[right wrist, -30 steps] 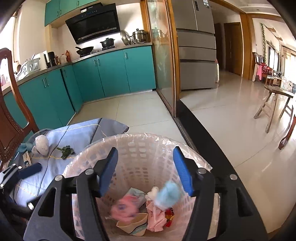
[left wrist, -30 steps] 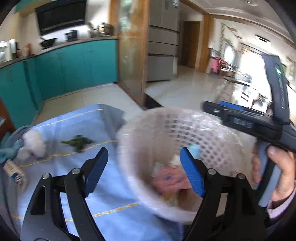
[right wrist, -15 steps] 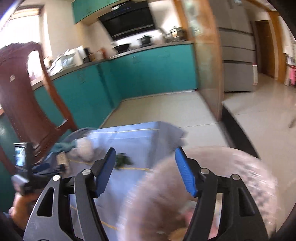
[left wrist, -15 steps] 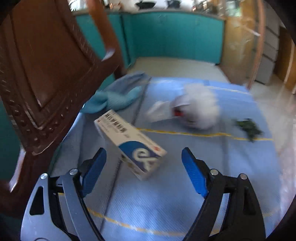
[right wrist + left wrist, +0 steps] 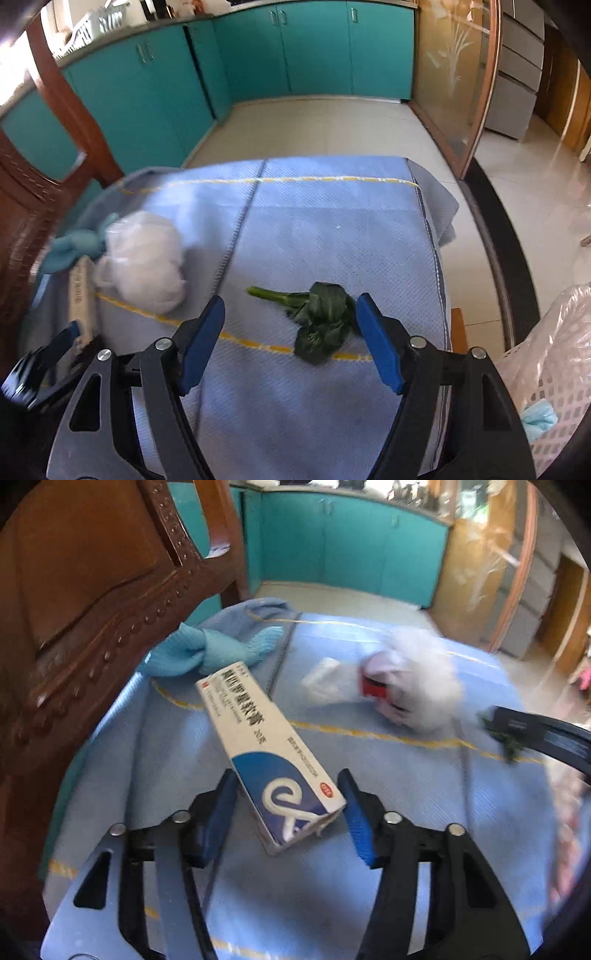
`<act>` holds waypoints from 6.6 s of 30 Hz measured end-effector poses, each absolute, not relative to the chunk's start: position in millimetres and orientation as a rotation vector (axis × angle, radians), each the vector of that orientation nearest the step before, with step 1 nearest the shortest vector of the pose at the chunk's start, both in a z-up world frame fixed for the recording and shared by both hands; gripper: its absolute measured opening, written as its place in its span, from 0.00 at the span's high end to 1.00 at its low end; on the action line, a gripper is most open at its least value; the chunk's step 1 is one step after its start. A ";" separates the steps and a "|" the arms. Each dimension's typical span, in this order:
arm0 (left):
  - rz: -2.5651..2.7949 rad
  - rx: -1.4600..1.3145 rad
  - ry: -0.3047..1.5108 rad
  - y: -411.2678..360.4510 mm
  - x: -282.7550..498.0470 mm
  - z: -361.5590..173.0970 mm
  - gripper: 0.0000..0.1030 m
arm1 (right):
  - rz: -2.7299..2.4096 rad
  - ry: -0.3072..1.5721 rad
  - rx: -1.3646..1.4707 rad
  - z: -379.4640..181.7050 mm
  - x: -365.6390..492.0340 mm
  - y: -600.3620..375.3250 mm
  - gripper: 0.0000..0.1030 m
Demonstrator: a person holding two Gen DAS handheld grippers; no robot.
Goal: Collect trash
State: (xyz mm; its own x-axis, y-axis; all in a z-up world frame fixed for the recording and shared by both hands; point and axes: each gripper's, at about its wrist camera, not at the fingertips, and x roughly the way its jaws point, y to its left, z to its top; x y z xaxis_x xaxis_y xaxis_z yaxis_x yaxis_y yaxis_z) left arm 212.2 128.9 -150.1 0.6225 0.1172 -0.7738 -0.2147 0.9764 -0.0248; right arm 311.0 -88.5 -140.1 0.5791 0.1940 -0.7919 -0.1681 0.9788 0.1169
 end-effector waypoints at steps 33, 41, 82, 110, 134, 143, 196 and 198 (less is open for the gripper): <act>0.070 -0.059 0.948 111.5 156.7 -164.9 0.32 | 0.496 0.963 -0.109 -148.9 231.2 -79.8 0.47; 0.084 -0.050 0.945 114.0 153.5 -164.0 0.49 | 0.464 0.953 -0.179 -157.7 230.6 -68.8 0.47; 0.077 0.047 0.723 76.0 114.1 -102.1 0.60 | 0.508 0.742 -0.189 -114.3 183.4 -87.9 0.86; 0.050 0.077 0.671 55.2 95.4 -84.3 0.60 | 0.430 0.604 -0.062 -76.1 158.7 -152.6 0.86; -0.454 0.162 0.654 -129.7 136.3 -81.5 0.60 | 0.021 0.515 0.309 -83.7 123.5 -368.3 0.86; -0.489 0.193 0.678 -160.1 135.9 -94.3 0.60 | 0.004 0.521 0.301 -86.7 118.8 -372.1 0.86; -0.047 0.002 0.765 140.4 81.7 -134.2 0.25 | 0.646 1.071 0.206 -149.6 399.9 124.3 0.71; -0.050 -0.010 0.763 144.3 81.4 -133.7 0.25 | 0.626 1.057 0.159 -152.5 395.5 129.6 1.00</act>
State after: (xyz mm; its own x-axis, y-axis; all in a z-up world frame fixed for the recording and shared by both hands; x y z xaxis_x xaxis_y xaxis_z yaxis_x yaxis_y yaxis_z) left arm 81.4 144.3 -133.7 0.7213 -0.0494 -0.6908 0.0419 0.9987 -0.0277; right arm 395.5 129.6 -152.5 0.3365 0.5518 -0.7631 -0.4041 0.8166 0.4122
